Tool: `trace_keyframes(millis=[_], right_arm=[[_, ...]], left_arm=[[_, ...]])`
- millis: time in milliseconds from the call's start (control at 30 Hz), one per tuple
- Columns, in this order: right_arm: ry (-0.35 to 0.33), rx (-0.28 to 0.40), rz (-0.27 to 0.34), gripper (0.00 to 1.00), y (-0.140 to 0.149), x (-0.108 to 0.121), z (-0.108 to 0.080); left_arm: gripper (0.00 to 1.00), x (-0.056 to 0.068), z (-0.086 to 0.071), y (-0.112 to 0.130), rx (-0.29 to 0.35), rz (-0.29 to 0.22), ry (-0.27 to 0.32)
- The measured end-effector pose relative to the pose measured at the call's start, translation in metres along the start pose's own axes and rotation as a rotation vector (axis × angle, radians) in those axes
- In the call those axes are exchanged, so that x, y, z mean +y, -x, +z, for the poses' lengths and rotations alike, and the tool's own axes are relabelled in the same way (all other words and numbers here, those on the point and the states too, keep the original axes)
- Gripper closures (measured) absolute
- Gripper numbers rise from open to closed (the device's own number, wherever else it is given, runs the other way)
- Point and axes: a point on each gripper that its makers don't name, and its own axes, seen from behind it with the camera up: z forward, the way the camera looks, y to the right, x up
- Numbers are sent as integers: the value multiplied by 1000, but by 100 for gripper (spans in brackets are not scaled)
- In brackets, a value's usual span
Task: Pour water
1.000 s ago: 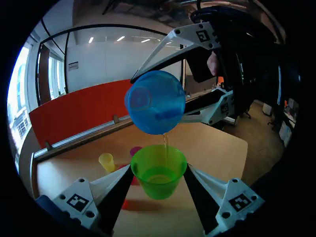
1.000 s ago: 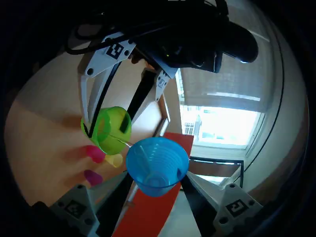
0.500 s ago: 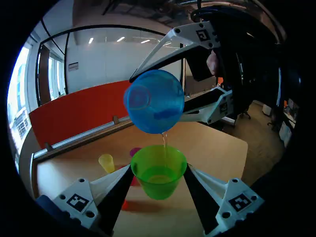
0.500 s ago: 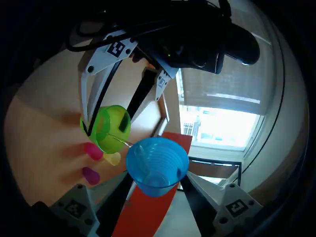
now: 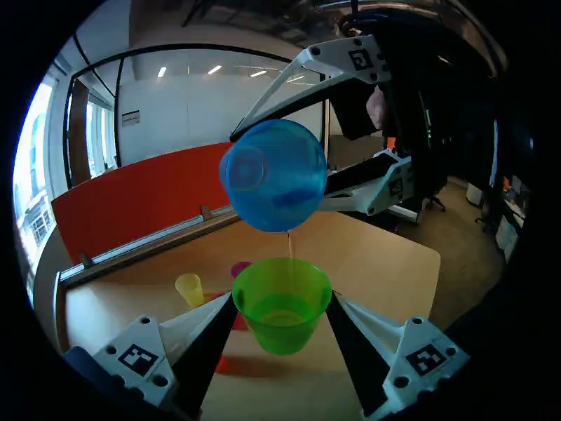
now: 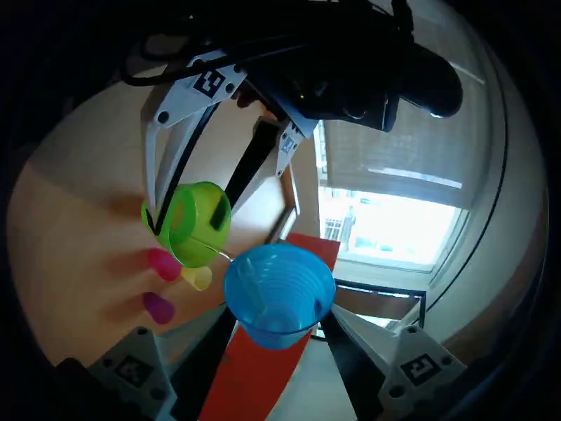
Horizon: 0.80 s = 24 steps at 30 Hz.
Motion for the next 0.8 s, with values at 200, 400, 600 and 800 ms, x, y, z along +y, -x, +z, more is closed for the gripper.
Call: trace_keyframes(millis=[200,400,600,800], right_arm=[[2,2,-6,15,2,2,3],[-1,1,-18,15,3,2,5],[-3,-1,-40,15,3,2,5],[-1,2,-41,15,0,3,2]], left_arm=[[13,-2,-1,0,2,-2,-4],[13,-2,-1,0,2,-3,-4],[13,-2,-1,0,3,-5,-5],[13,-2,-1,0,3,-3,-5]])
